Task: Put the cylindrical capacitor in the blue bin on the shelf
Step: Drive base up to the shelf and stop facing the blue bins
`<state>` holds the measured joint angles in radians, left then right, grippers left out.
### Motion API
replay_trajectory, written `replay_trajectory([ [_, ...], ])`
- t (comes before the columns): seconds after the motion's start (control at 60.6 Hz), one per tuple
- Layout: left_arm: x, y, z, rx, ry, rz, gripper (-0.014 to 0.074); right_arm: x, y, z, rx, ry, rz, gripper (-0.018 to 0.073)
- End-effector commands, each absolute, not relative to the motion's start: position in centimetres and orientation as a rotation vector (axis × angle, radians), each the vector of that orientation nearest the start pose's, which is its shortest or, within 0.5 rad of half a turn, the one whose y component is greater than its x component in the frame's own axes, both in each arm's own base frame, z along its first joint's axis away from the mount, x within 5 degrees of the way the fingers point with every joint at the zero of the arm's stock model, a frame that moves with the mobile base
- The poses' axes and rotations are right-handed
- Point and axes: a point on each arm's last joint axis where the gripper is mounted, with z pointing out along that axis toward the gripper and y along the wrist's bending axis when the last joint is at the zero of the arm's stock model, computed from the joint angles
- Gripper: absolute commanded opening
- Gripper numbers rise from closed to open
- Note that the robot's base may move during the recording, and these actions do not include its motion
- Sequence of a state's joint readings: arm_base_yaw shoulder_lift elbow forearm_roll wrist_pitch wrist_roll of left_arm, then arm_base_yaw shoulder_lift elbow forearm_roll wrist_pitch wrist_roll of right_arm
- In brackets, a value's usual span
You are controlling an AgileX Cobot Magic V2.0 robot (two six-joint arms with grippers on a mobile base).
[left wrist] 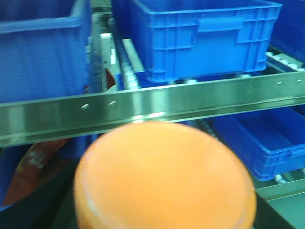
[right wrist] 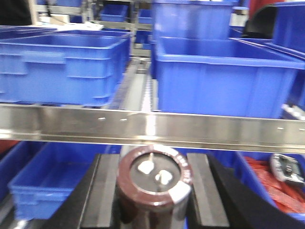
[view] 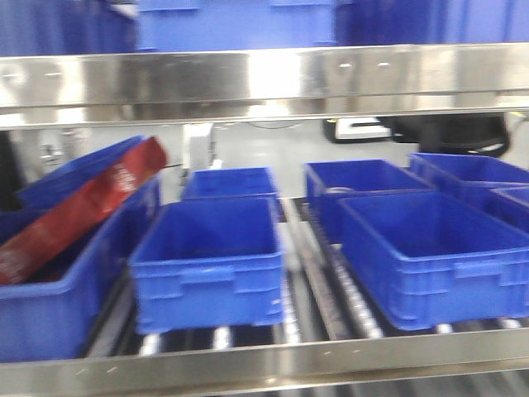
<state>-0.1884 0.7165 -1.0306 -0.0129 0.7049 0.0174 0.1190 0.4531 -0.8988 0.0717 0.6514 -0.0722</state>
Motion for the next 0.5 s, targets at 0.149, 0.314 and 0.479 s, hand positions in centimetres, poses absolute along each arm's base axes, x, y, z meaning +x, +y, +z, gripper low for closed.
replay_trajectory([
  [0.149,11.87,-2.45,43.14,0.19,1.84,-0.145,-0.0111,5.55,0.99,42.19,-0.146,1.642,0.1,-0.0162],
  [0.314,11.87,-2.45,43.14,0.19,1.84,-0.145,-0.0111,5.55,0.99,42.19,-0.146,1.642,0.1,-0.0162],
  [0.479,11.87,-2.45,43.14,0.19,1.84,-0.145,-0.0111,5.55,0.99,42.19,-0.146,1.642,0.1,-0.0162],
])
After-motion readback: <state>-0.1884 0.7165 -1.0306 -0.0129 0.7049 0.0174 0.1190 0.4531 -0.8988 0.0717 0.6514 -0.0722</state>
